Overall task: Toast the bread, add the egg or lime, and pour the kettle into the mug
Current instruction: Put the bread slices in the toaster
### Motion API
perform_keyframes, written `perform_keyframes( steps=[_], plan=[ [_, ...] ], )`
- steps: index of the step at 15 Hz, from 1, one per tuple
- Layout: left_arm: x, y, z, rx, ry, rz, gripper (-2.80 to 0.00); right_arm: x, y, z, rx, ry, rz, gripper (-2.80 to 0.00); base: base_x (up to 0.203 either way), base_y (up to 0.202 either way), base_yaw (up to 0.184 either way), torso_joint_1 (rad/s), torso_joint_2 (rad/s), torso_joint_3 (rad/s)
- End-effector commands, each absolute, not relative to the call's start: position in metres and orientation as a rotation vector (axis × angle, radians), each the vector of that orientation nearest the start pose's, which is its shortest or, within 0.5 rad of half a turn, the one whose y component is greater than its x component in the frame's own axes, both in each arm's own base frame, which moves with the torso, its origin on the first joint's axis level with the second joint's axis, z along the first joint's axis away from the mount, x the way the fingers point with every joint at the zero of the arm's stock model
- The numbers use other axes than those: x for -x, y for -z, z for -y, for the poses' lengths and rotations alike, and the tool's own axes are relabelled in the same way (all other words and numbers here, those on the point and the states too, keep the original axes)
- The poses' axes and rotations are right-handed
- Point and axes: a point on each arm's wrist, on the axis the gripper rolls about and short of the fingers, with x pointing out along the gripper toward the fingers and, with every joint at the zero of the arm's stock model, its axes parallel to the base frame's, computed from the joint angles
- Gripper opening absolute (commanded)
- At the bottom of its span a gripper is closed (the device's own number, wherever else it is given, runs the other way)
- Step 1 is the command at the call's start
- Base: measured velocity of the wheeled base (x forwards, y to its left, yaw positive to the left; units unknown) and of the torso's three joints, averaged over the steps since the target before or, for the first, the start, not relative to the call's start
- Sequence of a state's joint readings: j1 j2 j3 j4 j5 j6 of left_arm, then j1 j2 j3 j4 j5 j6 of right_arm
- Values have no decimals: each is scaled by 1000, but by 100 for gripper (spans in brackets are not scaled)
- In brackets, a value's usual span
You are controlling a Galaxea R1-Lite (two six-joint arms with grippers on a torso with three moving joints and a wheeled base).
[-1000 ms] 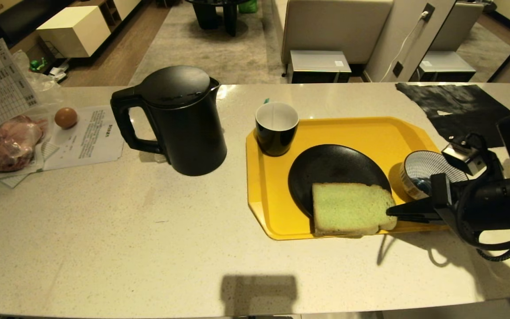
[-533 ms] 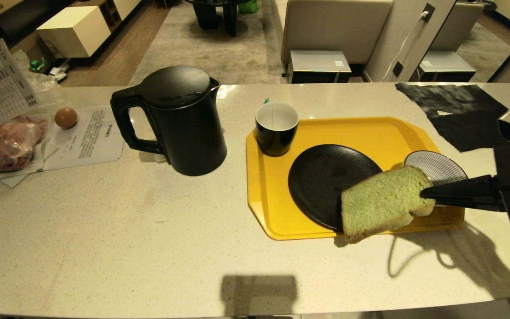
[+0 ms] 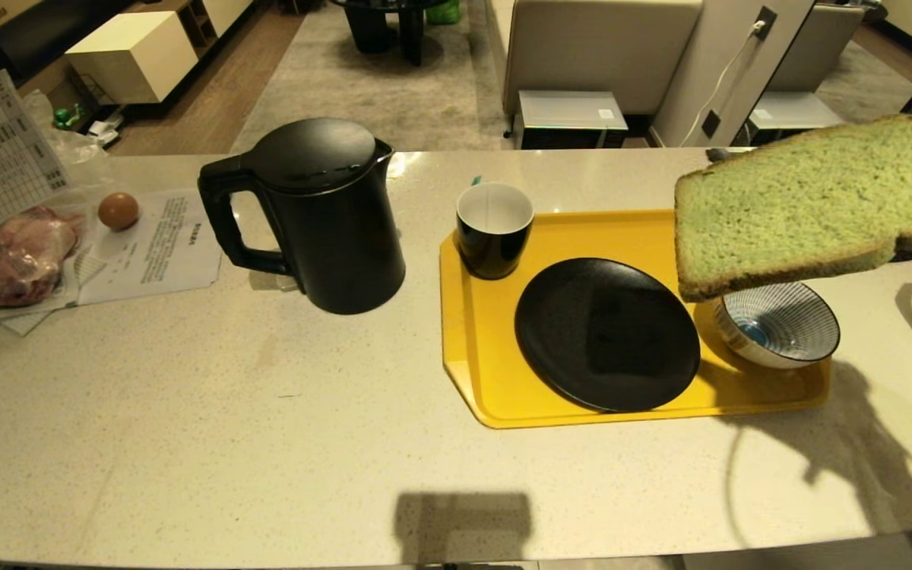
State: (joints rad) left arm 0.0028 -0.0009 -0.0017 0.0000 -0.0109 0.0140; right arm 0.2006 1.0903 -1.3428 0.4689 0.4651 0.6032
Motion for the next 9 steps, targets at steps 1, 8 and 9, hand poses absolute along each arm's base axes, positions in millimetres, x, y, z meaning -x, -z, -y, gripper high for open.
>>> perform_keyframes(
  steps=[1, 8, 9],
  plan=[
    [23, -76, 0, -14, 8, 2, -280, -99, -364, -29, -432, -535, -319, -280, 0, 0, 0, 0, 0, 0],
    [23, -76, 0, -14, 8, 2, -280, -90, -380, -18, 65, -207, -110, -280, 0, 0, 0, 0, 0, 0],
    [23, -76, 0, -14, 8, 2, -280, -89, -383, -18, 77, -188, -97, -280, 0, 0, 0, 0, 0, 0]
  ],
)
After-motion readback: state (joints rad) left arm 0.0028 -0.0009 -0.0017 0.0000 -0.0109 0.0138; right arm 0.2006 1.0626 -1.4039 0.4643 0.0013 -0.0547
